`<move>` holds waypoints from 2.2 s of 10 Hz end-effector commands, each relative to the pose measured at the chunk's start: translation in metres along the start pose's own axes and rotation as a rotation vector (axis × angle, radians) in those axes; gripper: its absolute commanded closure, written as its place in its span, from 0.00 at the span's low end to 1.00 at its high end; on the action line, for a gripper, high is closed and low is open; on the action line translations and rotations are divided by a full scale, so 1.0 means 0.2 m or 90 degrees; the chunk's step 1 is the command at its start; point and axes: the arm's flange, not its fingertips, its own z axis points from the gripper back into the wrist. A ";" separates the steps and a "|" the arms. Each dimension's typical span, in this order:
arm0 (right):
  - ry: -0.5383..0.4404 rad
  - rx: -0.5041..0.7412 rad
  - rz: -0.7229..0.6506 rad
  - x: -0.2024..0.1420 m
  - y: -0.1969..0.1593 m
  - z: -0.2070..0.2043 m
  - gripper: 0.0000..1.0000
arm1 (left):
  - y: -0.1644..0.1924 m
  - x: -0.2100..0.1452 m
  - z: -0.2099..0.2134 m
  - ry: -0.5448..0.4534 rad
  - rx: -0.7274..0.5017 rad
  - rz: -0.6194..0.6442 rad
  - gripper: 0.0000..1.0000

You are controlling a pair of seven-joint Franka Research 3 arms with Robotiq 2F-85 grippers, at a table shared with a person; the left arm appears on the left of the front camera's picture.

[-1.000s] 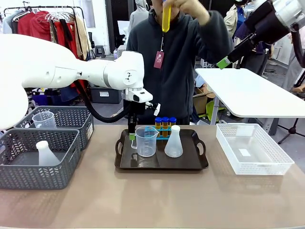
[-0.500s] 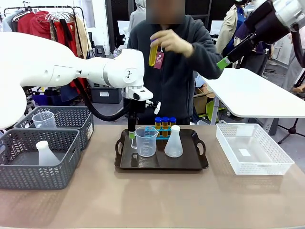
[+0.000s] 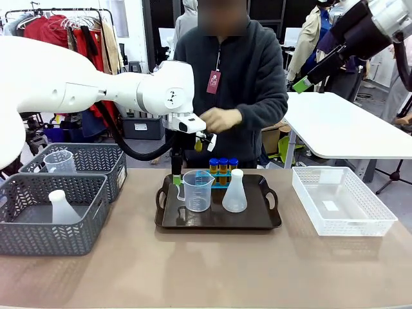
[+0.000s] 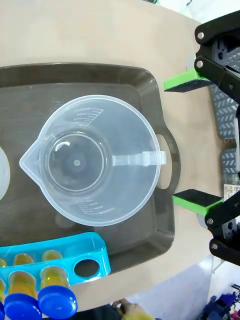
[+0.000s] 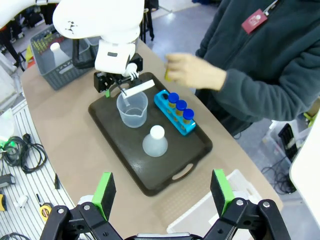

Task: Prepare the laboratory tools.
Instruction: Pick up one Large Measuring Cup and place it on the Handle tray.

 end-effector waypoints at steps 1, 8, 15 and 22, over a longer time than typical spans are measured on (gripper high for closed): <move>-0.002 0.000 0.000 0.00 0.00 0.01 0.00 | 0.00 0.00 -0.01 -0.001 -0.003 -0.007 0.00; -0.002 0.000 0.000 0.00 0.00 0.01 0.00 | -0.07 -0.08 0.10 -0.021 -0.014 0.012 0.00; -0.002 0.000 0.000 0.00 0.00 0.01 0.00 | -0.32 -0.28 0.57 -0.106 0.026 0.001 0.00; -0.002 0.000 0.000 0.00 0.00 0.01 0.00 | -0.49 -0.58 1.00 -0.284 0.078 0.002 0.00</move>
